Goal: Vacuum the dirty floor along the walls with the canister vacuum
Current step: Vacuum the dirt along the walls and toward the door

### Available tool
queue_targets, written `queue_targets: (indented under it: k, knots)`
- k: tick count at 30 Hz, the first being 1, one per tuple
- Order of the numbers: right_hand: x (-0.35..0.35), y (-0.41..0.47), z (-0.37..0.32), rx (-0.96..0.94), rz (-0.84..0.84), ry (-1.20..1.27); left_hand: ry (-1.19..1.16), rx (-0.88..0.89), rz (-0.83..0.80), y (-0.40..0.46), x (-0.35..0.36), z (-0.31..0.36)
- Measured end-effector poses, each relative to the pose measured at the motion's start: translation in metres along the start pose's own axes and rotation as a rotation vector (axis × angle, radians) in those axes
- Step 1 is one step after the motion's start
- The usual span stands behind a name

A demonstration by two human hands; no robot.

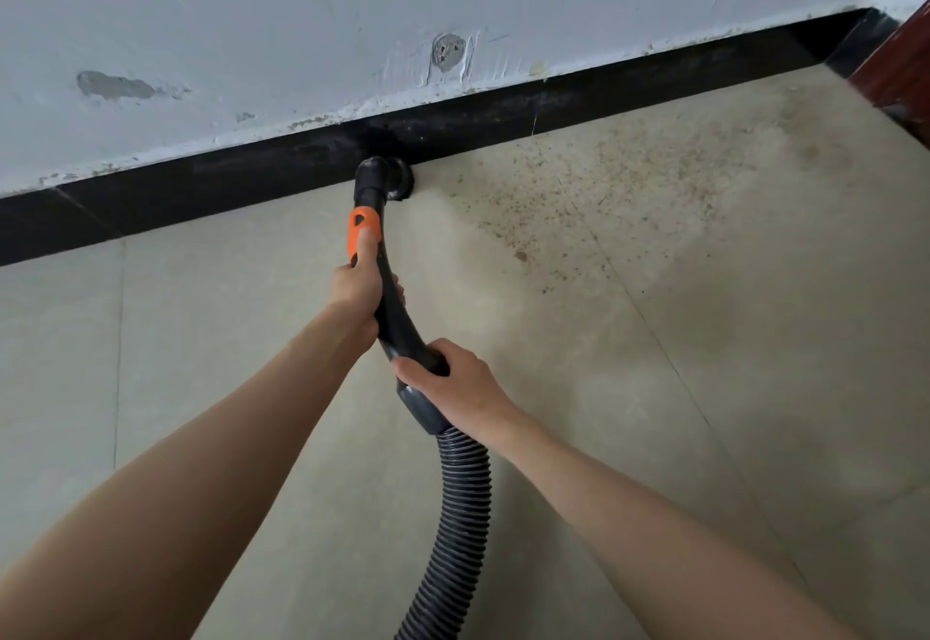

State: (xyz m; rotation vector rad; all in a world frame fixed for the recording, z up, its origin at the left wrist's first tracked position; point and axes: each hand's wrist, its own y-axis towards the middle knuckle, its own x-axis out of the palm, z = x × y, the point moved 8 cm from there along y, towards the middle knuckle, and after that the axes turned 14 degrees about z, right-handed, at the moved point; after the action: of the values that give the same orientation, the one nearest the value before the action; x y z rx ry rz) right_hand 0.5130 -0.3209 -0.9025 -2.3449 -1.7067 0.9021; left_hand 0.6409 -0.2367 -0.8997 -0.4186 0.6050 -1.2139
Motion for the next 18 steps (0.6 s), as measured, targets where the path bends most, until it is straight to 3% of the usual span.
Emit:
queue_targets:
  k: [10, 18]
  knots:
    - [-0.036, 0.011, 0.018, -0.008, 0.26, 0.108, 0.113, 0.082, -0.059, -0.016, 0.046, 0.0]
    - [-0.085, 0.033, 0.036, 0.032, 0.358, 0.223, 0.205, 0.1, -0.176, -0.042, 0.113, 0.009]
